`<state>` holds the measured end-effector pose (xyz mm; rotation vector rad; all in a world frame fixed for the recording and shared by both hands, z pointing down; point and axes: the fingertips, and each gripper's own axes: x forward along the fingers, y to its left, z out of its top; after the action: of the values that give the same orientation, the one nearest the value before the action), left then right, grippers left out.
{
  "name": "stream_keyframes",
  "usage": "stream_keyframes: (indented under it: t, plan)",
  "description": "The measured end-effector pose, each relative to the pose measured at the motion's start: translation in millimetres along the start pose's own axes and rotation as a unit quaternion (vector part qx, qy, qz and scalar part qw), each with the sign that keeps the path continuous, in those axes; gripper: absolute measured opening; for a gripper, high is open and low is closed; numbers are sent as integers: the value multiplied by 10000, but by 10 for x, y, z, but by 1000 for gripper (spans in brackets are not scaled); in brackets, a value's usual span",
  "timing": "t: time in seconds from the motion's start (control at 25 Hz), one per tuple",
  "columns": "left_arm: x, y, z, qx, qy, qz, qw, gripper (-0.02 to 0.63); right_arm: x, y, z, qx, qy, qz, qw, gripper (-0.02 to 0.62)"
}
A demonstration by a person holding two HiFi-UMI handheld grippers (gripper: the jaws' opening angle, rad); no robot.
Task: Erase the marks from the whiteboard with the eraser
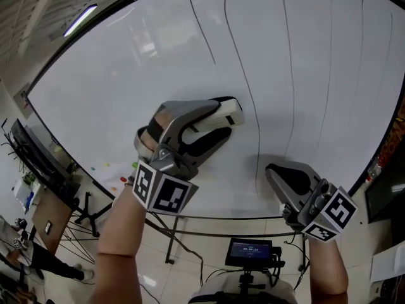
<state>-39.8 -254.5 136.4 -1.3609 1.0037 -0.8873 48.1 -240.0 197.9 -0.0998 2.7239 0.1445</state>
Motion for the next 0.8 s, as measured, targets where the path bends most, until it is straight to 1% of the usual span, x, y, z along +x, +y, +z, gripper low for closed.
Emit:
stream_keyframes:
  t: [0.12, 0.24, 0.32, 0.36, 0.48, 0.52, 0.68, 0.8]
  plan:
    - [-1, 3, -6, -30, -38, -113, 9999, 284, 20, -11, 27, -41, 0, 32, 10000, 11]
    - [-7, 16, 36, -52, -21, -88, 9999, 284, -28, -34, 129, -158, -10, 27, 9999, 11]
    - [-16, 130, 53, -63, -11, 50, 10000, 284, -19, -43, 275, -297, -43, 55, 9995, 11]
    - [-6, 244, 64, -46, -72, 148, 9999, 284, 24, -56, 368, -388, -74, 99, 9992, 11]
    - [66, 640, 161, 86, -523, 447, 9976, 284, 241, -105, 621, -658, -92, 301, 9973, 11]
    - [84, 700, 153, 52, -536, 536, 9971, 284, 289, -127, 660, -726, -45, 342, 9968, 11]
    - [140, 640, 44, -185, -291, 758, 9965, 284, 383, -211, 666, -913, 78, 433, 9949, 11]
    - [128, 703, -11, -213, -190, 835, 9961, 284, 580, -145, 822, -1014, 30, 775, 9918, 11]
